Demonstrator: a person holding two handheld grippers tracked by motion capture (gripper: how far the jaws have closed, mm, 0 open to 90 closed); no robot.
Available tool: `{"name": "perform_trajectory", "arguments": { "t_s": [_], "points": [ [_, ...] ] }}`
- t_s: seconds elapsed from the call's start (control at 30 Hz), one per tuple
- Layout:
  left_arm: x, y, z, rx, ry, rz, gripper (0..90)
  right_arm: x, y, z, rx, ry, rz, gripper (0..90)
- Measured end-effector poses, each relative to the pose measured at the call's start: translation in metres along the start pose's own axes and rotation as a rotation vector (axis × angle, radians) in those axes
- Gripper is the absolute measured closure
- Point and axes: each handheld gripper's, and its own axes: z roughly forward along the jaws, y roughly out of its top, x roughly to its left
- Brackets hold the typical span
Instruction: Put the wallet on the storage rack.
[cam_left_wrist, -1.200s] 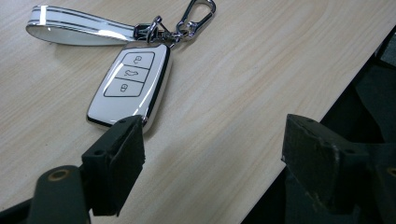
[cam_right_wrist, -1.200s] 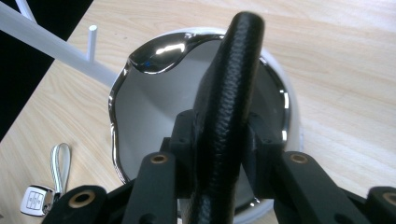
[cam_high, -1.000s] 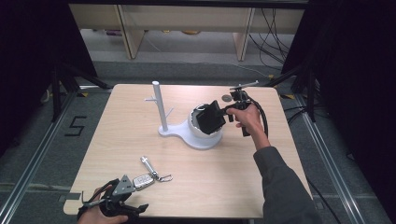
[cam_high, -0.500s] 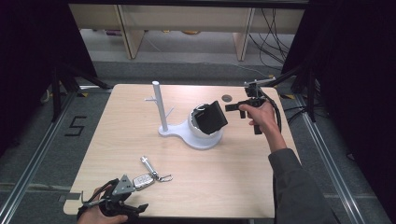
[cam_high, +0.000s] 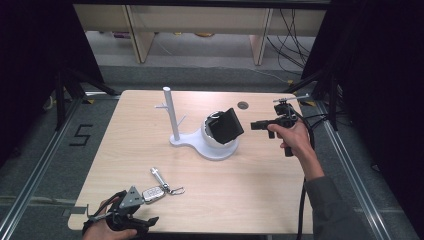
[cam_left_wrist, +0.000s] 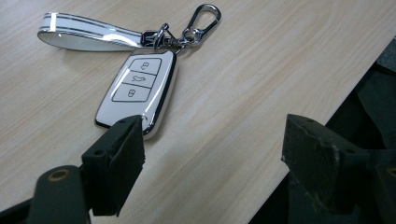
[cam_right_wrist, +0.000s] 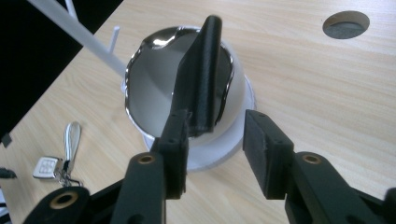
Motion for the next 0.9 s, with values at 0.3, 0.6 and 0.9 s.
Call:
{"name": "perform_trajectory", "arguments": {
  "t_s": [0.3,0.6,0.9],
  "points": [
    [0.002,0.001,-0.002,-0.022,-0.001,-0.010,17.0,0.014,-0.037,-0.005,-0.021,0.041,-0.015,53.9],
    [0.004,0.002,-0.004,-0.015,0.001,0.010,16.8,0.024,-0.080,-0.006,-0.031,0.030,-0.081,46.6],
    [0.006,0.010,-0.003,-0.025,0.003,0.030,18.3,0.032,-0.118,0.002,0.020,0.043,-0.114,42.7]
  ]
}}
